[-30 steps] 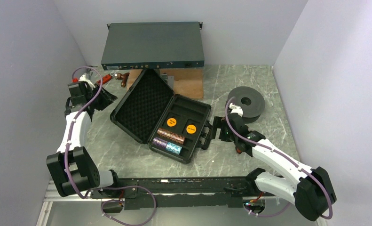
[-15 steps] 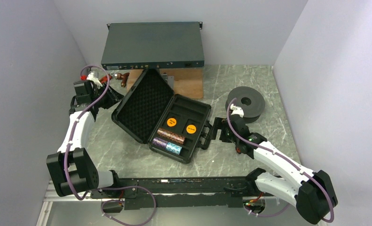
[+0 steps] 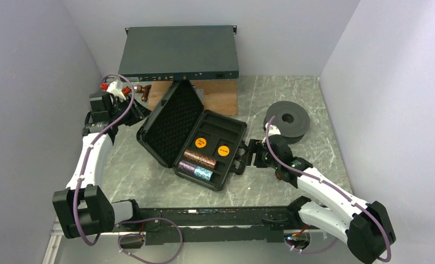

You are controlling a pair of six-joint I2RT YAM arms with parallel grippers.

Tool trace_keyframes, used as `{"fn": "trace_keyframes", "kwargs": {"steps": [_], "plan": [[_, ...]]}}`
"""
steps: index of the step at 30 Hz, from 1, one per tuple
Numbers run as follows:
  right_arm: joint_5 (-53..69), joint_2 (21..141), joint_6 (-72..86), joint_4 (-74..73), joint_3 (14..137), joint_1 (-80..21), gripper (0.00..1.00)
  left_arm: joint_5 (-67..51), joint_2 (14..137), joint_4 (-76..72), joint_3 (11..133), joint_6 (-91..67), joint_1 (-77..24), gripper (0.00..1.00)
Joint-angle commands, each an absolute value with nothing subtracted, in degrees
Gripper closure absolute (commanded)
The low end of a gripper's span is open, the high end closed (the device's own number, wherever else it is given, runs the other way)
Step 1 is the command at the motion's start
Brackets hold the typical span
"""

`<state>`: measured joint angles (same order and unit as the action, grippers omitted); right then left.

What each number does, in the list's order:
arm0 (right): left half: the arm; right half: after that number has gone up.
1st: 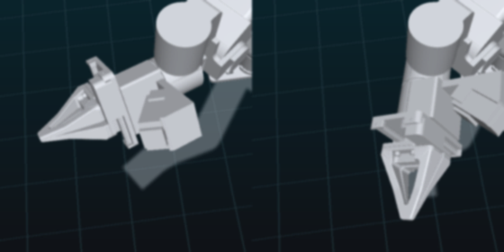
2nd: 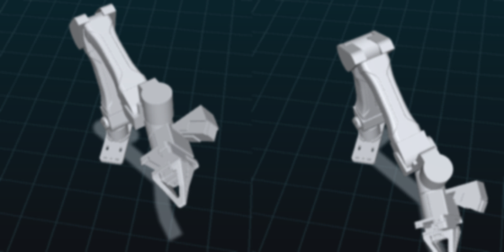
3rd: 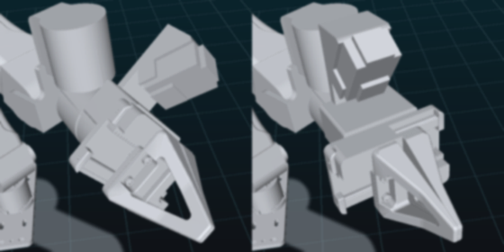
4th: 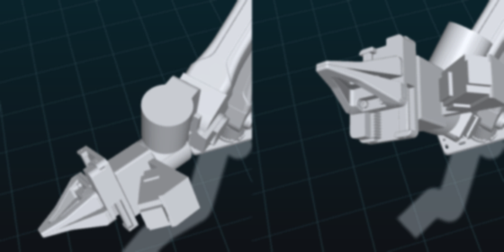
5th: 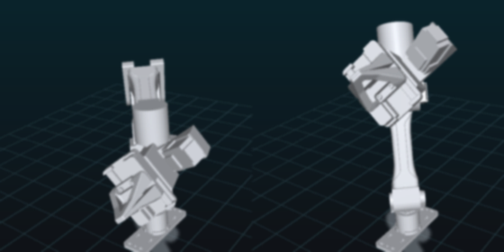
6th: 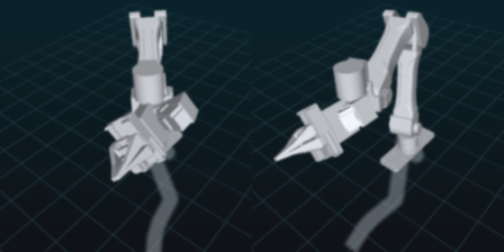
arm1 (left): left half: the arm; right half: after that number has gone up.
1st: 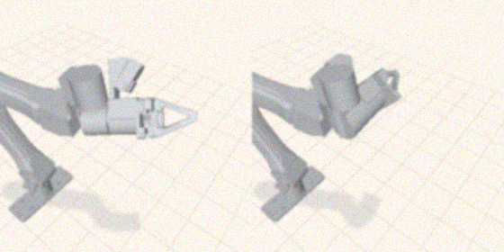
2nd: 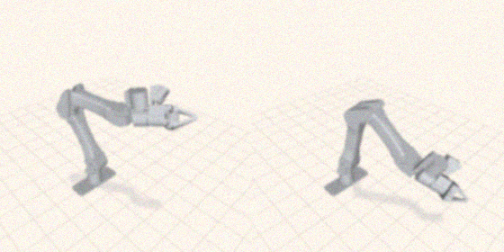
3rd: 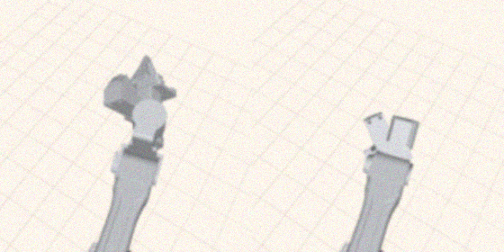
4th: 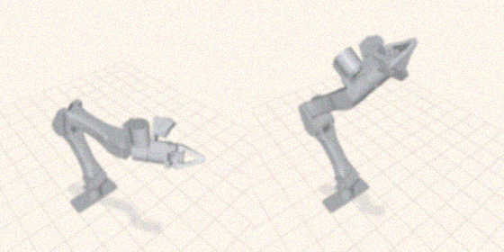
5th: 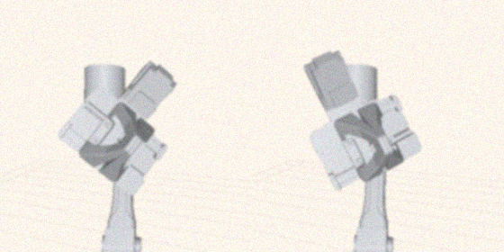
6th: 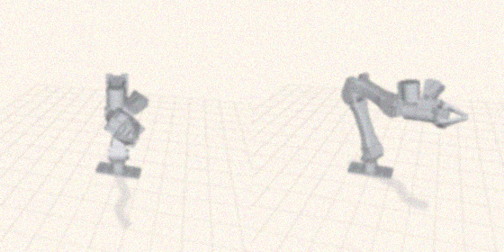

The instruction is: Pack up texas hold em set

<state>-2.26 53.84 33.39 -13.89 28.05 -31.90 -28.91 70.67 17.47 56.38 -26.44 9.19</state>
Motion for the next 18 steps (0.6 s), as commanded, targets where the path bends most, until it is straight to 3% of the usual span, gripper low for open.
{"fn": "trace_keyframes", "kwargs": {"steps": [1,4,8,18], "plan": [[7.46,52.91,33.12,-4.49,28.43,-31.68,0.34,-33.40,68.20,20.56,57.48,-25.01,6.28,0.57],[10.62,54.91,34.86,-0.72,29.98,-31.72,0.47,-33.37,67.31,20.52,57.23,-25.22,5.21,0.56],[14.89,59.55,37.36,5.28,33.39,-31.94,0.57,-33.05,66.29,20.51,56.54,-25.40,4.16,0.57],[14.04,74.56,37.72,9.24,47.27,-39.74,0.61,-32.74,64.30,18.73,53.36,-25.69,1.64,0.57]]}}
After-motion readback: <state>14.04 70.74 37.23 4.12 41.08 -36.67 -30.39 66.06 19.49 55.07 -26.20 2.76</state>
